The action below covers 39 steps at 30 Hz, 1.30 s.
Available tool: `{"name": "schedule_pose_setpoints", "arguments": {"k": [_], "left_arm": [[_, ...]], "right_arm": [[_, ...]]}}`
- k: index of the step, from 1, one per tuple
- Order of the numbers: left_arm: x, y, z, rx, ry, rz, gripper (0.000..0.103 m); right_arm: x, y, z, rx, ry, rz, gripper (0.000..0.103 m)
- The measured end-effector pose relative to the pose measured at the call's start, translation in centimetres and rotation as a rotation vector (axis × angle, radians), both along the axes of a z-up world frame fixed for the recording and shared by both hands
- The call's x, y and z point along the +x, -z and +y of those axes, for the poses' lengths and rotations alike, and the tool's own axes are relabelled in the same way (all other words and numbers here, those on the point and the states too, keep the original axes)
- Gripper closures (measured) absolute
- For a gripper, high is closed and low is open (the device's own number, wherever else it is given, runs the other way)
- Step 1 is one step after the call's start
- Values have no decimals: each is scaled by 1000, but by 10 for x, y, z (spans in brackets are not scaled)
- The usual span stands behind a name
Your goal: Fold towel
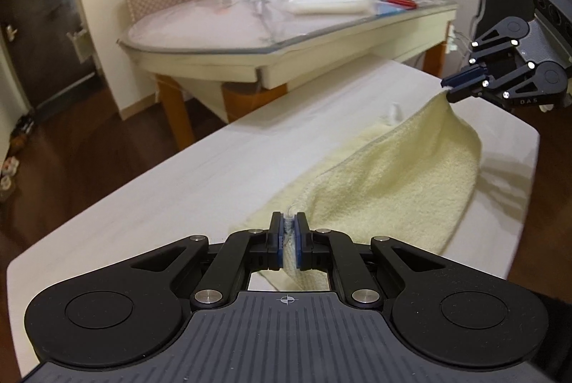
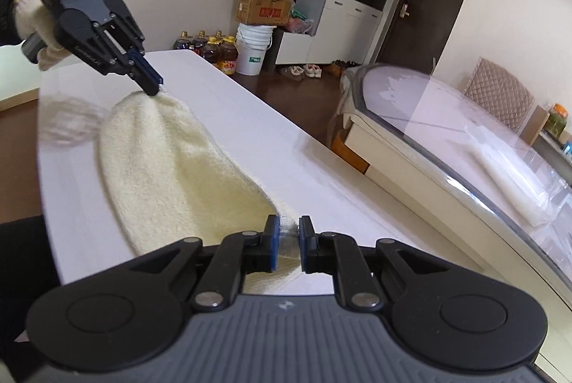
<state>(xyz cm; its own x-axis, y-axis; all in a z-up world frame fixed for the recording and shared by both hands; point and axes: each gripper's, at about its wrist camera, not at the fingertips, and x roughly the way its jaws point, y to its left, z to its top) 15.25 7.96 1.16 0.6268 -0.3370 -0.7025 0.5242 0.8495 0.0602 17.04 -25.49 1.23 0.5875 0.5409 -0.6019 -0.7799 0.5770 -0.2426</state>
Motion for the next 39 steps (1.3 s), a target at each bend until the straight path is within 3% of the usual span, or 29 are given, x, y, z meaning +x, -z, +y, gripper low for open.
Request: {"name": "schedule_pose_setpoints", "arguments": {"k": [10,12,17,23,26,29,34,39], "left_arm": [[39,40,5,-5,-36,69,97],[38,42,5,0,-34,68,97],[38,40,9,-7,-54,32,95],[45,51,7,19,-54,21,95],[46,54,8,16,-64,29,89],[48,49,15,3,-99,36,63],[48,39,34,39,-155,15,62],[42,35,44,80,-176,11,57]], "right_arm": [[59,43,6,27,47,150,89],[61,47,3,43,60,169,84],[62,43,-12,117,104,188,83],[61,50,-14,88,140,174,83],[60,51,-15,90,143,167,83],[55,44,-16,108,157,141,83],[28,18,-10,148,163,62,82],[-27,6,28,125,72,3,80]]}}
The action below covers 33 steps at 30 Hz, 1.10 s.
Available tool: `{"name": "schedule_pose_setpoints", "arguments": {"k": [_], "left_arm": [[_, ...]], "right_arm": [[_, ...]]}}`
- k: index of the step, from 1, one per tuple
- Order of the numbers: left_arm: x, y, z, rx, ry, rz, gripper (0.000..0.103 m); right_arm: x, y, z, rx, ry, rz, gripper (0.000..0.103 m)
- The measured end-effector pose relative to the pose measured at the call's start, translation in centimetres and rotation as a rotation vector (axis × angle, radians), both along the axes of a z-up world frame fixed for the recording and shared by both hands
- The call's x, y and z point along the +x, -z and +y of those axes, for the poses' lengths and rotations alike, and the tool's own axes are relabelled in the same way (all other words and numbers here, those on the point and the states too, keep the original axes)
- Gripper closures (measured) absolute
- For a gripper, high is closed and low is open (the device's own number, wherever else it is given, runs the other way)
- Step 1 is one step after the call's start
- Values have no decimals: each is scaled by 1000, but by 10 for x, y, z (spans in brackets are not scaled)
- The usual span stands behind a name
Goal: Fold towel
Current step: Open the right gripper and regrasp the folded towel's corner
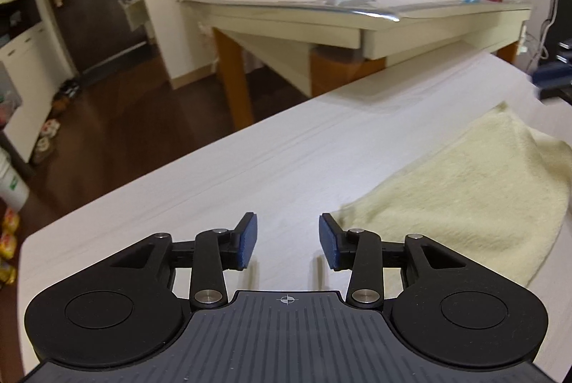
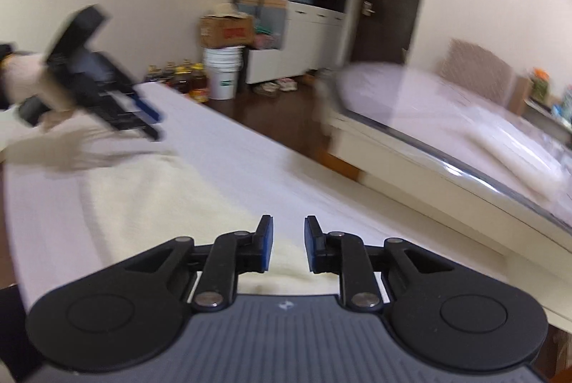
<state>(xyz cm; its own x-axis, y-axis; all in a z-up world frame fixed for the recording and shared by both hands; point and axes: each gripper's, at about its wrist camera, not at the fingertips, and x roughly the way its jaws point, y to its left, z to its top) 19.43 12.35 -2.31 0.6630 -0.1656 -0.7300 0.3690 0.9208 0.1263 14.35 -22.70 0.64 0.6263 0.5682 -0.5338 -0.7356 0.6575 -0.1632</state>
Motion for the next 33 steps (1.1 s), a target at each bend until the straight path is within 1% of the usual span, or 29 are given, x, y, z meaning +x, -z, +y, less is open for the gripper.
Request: {"name": "schedule_pose_setpoints", "arguments": {"k": [1,3,4,5,6,7,8,9,10,12,15,18,23,24,26,28,29,31,32,33], "left_arm": [[-5,-2,3,2,-10,-9,54],[-10,-4,5,2,-15,-10,40],[-15,-6,8,0,-20,-13,36],[-17,-7,9,1,-21,-9,27],[-21,-8,12,5,-20,-5,23],[-27,-10,15,4,-27,-19,22],[-30,-12,18,1,-28,-23,18],[-33,-14,21,-2,-29,-26,13],[-36,-16,24,-6,-31,-30,10],[-41,-18,28,-10,-31,-51,10],[-49,-20,38,-22,-35,-74,9],[-56,-19,44,-20,-18,-94,9],[-67,-14,51,-12,37,-115,8],[-69,-13,51,-10,57,-120,8],[-75,-11,52,-3,96,-135,8],[-80,-10,50,13,135,-151,8],[-84,-9,47,20,176,-159,8],[-90,-7,41,49,222,-168,8],[-93,-6,38,62,247,-170,8],[-99,-4,31,82,302,-180,8]], "right_arm": [[-14,-1,12,-9,-27,-11,80],[-45,4,44,-44,-95,-45,74],[-58,7,59,-62,-126,-60,73],[-66,10,69,-71,-140,-66,72],[-72,14,81,-81,-153,-69,72],[-80,18,93,-97,-167,-75,72],[-88,24,109,-125,-184,-87,72],[-94,28,123,-151,-197,-98,72],[-98,31,132,-172,-199,-107,72],[-103,38,160,-239,-194,-135,72],[-104,46,181,-312,-195,-170,72],[-105,55,204,-403,-187,-233,72],[-103,67,226,-497,-199,-291,75],[-103,70,229,-509,-202,-300,77],[-98,75,231,-515,-206,-304,79],[-93,80,233,-518,-209,-305,90],[-91,81,233,-507,-209,-299,92],[-89,73,223,-442,-207,-273,94],[-87,66,217,-396,-207,-238,94],[-86,58,212,-356,-205,-203,94]]}}
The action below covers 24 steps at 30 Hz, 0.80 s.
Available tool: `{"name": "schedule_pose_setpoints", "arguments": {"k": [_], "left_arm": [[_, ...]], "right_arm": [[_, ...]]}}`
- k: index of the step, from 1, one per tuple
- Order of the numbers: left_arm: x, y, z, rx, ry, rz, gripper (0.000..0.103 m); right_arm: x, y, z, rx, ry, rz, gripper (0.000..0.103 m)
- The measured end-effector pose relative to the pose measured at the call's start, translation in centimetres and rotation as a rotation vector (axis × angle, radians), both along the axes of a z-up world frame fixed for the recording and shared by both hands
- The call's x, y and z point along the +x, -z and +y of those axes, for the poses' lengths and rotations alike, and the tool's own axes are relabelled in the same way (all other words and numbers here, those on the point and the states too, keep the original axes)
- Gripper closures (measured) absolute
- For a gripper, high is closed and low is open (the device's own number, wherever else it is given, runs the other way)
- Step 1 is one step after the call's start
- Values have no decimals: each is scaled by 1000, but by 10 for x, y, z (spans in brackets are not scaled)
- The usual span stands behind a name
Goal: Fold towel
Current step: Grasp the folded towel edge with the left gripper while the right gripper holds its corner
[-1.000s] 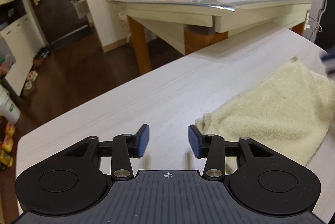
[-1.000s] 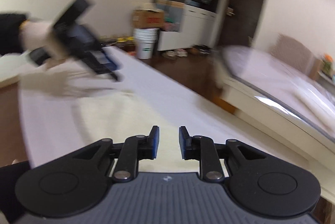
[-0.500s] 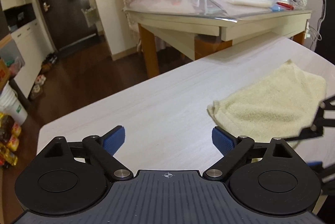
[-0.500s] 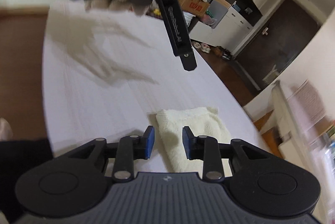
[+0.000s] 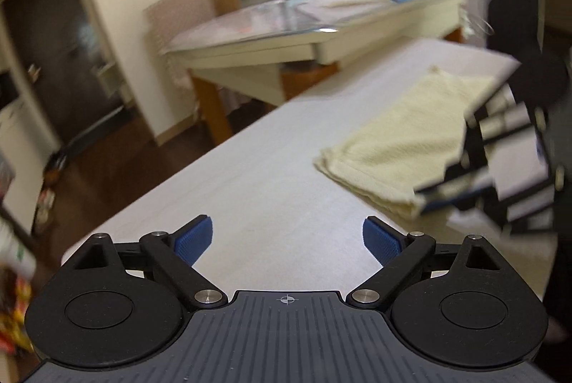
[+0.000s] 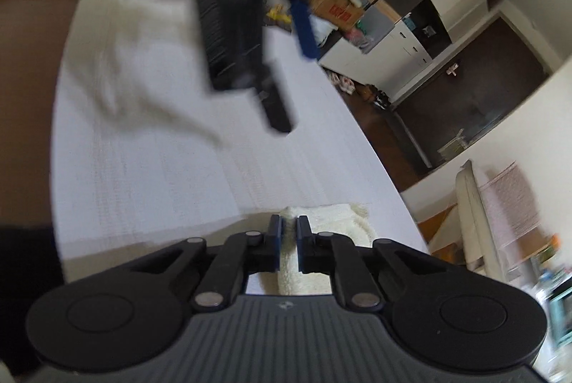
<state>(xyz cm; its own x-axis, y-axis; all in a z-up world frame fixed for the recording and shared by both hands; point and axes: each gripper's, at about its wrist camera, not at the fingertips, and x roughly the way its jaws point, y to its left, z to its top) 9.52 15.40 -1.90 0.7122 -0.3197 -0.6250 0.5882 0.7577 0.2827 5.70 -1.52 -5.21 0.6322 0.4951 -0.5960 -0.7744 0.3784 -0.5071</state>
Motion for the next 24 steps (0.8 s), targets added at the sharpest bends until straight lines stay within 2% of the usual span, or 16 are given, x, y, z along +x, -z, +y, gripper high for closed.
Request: {"name": "schedule_pose_setpoints", "arguments": {"k": [5,8,11,14,16,17,18,19,21,24], "left_arm": [[-20,8,-33,91,165,-44,8],[-29,13,-55,127,260,-65,9],[-35,19,-73,165,338,-67,15],[-43,26,-90,215,426,-52,37],[-48,27,-95,242,470,-43,45],[-50,27,-97,251,490,-29,57],[-52,27,-99,259,511,-16,74],[-54,27,-101,269,533,14,82],[-59,27,-105,307,567,46,88],[-65,23,-109,342,578,68,90]], "right_arm": [[12,-47,-51,233,5,235,94],[12,-69,-90,325,-8,334,94],[6,-79,-114,360,-28,393,94],[-5,-81,-134,358,-38,416,94],[-10,-81,-141,351,-39,426,94],[-13,-78,-147,351,-39,435,94],[-16,-75,-151,351,-38,444,94],[-18,-73,-154,355,-36,450,94],[-20,-69,-160,364,-34,463,94],[-24,-62,-165,384,-39,478,94]]}}
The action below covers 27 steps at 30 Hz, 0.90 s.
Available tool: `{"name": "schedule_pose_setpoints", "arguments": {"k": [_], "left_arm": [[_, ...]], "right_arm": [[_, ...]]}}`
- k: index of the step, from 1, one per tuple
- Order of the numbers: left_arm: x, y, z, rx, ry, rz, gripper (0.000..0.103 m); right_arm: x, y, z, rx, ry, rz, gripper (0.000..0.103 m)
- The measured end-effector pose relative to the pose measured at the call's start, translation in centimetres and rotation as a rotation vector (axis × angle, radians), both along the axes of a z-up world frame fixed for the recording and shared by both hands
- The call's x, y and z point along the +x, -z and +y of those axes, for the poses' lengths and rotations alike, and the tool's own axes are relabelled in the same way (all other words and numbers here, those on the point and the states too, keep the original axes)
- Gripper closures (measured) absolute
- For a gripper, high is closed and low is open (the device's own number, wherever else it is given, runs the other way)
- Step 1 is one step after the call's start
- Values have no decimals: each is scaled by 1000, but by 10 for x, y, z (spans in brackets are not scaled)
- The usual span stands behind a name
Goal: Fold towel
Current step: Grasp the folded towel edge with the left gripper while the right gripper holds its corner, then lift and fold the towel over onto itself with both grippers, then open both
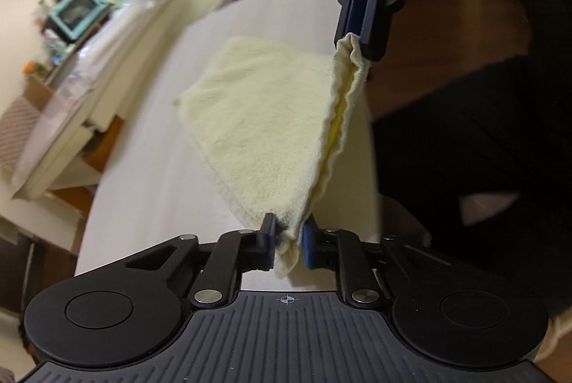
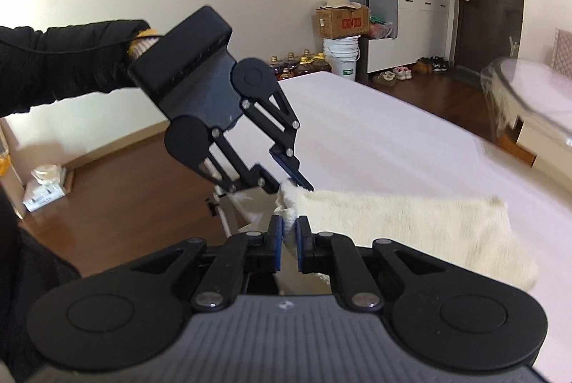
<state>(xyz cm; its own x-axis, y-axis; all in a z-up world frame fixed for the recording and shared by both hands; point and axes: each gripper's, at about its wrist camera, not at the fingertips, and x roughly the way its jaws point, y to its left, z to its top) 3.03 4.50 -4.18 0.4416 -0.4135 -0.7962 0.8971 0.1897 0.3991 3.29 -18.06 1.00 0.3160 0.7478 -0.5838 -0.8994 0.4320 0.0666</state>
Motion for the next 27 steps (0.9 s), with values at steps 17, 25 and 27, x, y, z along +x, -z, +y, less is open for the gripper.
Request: {"name": "schedule_pose_setpoints", "arguments": {"k": [17,25,27], "left_arm": [[22,-60,-43,74,39,19,91],[83,-63,-93,102,11,-67,91],[99,-58,-105,115,12,-61,91]], "right_arm": [[-35,13,-61,225,144,-18,95],[32,17,-107,383,408,39,95],[58,29,-113,400,474,91,95]]}}
